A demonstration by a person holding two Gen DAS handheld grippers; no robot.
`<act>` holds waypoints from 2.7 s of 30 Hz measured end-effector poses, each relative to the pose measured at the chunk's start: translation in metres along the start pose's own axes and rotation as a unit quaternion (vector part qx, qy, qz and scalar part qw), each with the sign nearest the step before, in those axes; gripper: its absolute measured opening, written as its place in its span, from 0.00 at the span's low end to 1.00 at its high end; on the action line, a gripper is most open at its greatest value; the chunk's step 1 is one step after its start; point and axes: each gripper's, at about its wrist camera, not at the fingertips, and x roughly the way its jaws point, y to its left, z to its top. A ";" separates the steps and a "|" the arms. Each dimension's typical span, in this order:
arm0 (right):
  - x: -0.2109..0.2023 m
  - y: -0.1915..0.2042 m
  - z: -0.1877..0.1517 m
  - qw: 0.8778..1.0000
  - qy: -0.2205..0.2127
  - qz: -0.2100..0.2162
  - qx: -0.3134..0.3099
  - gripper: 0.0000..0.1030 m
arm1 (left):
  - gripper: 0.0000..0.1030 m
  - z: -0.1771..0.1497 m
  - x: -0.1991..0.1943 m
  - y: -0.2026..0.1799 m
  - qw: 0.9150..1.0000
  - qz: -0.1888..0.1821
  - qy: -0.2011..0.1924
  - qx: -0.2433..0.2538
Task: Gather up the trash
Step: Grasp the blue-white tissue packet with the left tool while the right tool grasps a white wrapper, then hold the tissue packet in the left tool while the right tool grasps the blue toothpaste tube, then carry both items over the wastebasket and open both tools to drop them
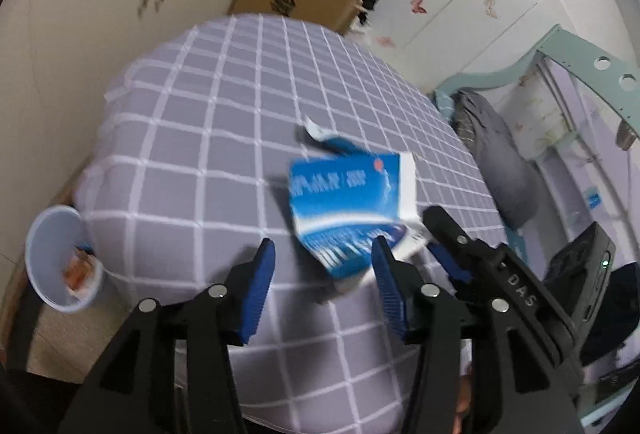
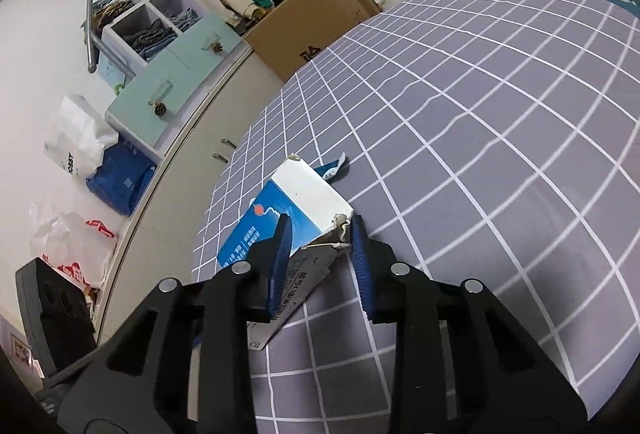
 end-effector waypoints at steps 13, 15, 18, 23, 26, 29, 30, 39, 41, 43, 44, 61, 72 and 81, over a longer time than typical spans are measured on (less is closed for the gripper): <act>-0.009 -0.005 -0.007 1.000 -0.001 -0.005 -0.006 0.27 | 0.26 -0.003 0.006 -0.005 1.000 -0.023 -0.017 0.001; -0.010 -0.003 -0.008 1.000 -0.002 -0.002 -0.009 0.27 | 0.24 -0.001 0.002 0.000 0.999 -0.033 -0.020 -0.002; -0.010 0.003 -0.010 1.000 -0.001 0.001 -0.013 0.27 | 0.22 0.000 -0.006 0.005 0.999 -0.042 -0.031 -0.001; 0.002 0.016 -0.009 1.000 0.012 0.021 -0.019 0.28 | 0.16 0.001 -0.026 0.022 0.995 -0.067 -0.066 -0.015; 0.017 0.027 -0.007 0.998 0.033 0.040 -0.027 0.31 | 0.10 0.004 -0.039 0.036 0.993 -0.066 -0.092 -0.037; 0.027 0.035 -0.003 0.998 0.034 0.028 -0.041 0.35 | 0.04 0.007 -0.053 0.045 0.989 -0.068 -0.123 -0.047; 0.029 0.036 -0.002 0.998 0.034 0.026 -0.043 0.43 | 0.03 0.008 -0.056 0.045 0.988 -0.067 -0.130 -0.045; 0.048 0.056 0.020 0.982 0.017 -0.093 -0.162 0.63 | 0.03 0.017 -0.076 0.067 0.978 -0.048 -0.193 -0.062; 0.054 0.060 0.024 0.975 0.023 -0.118 -0.188 0.66 | 0.03 0.020 -0.078 0.070 0.976 -0.032 -0.205 -0.067; 0.061 0.069 0.023 0.963 0.026 -0.138 -0.229 0.67 | 0.03 0.022 -0.077 0.073 0.976 -0.027 -0.205 -0.069; 0.065 0.074 0.021 0.957 0.033 -0.142 -0.249 0.67 | 0.03 0.024 -0.075 0.072 0.976 -0.022 -0.206 -0.066; 0.127 0.097 0.020 0.909 0.133 -0.111 -0.379 0.20 | 0.03 0.035 -0.060 0.067 0.979 -0.032 -0.198 -0.046; 0.095 0.118 -0.002 0.941 0.105 -0.045 -0.318 0.08 | 0.03 0.028 -0.072 0.070 0.977 -0.043 -0.202 -0.051; 0.080 0.186 -0.045 0.940 0.116 0.050 -0.317 0.08 | 0.03 0.012 -0.125 0.106 0.968 -0.006 -0.243 -0.065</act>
